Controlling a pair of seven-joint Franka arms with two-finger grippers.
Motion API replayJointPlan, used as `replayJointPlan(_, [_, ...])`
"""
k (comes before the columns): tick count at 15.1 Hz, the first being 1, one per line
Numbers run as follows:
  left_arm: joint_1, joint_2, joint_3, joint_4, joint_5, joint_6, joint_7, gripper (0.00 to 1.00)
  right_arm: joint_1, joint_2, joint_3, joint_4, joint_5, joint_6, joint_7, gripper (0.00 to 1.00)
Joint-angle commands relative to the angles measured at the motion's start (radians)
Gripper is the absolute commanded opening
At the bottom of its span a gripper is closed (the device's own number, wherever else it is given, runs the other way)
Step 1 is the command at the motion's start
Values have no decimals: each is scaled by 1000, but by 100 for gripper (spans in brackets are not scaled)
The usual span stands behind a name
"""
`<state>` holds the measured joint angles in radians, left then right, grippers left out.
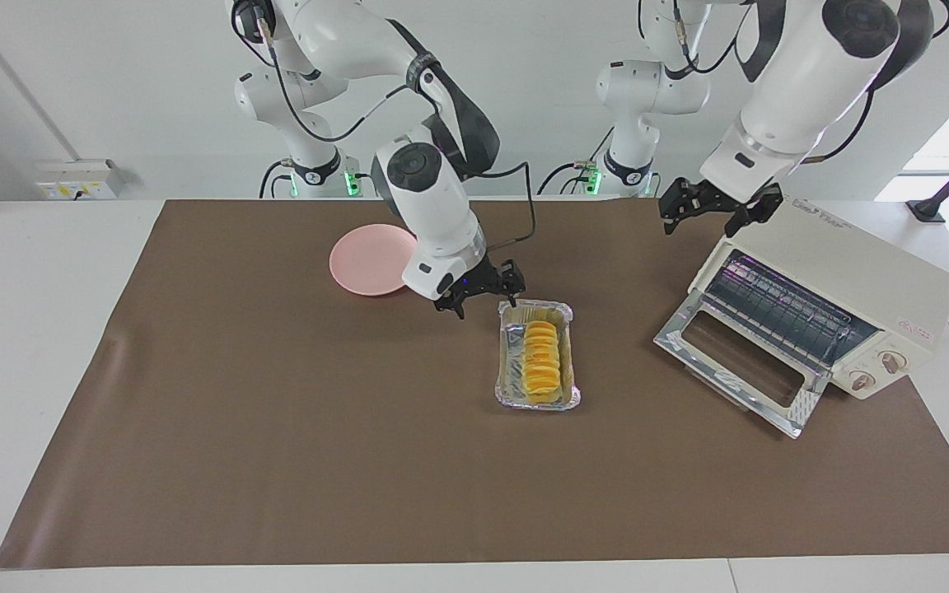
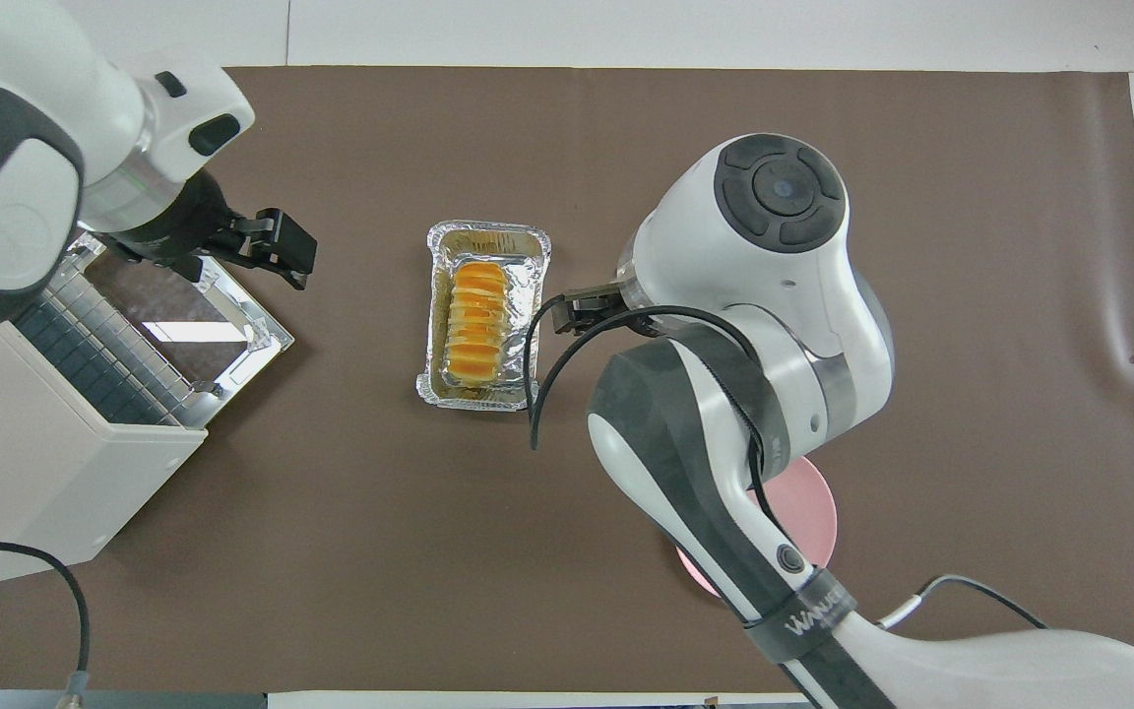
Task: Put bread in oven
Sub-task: 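Grasp the foil tray with the left gripper while the right gripper withdraws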
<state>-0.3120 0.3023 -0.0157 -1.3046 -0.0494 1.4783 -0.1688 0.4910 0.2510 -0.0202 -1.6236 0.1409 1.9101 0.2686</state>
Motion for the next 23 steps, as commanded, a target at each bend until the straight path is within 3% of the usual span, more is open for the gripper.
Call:
replayJointPlan(1, [-123,47,14,-41,8,155,-163,100,-87,-96,5,-50,-60,-145,-167,100])
replayJointPlan(3, [-172,15,13,-190,8,293,-219,100,-162,-154,5,-84,-60,-213,-227,100])
replayJointPlan(6, [-251,9,14,-336,10,449,-311,100,-235,-260,5,-180,-73,-214,-262,100])
replayJointPlan(9, [-321,15,14,-441,10,580,-395,100,-246,-343,5,-239,-167,-217,-253,100])
replayJointPlan(11, [-358,99,14,-430,16,620,-437,100,-297,-342,5,-223,-167,-218,-261,100])
replayJointPlan(16, [-363,198,17,-342,14,683,-448,99,-330,-308,6,-154,-153,-214,-258,100])
replayJointPlan(18, [-361,215,19,-315,14,683,-468,89,-341,-305,5,-147,-152,-211,-258,100])
replayJointPlan(21, [-361,215,19,-317,14,686,-505,59,-371,-305,9,-150,-150,-217,-258,100])
replayJointPlan(22, [-361,215,19,-318,14,692,-506,57,-409,-306,28,-151,-150,-218,-258,100])
replayJointPlan(23, [-361,215,19,-321,14,701,-514,56,-484,-306,96,-151,-150,-230,-259,100])
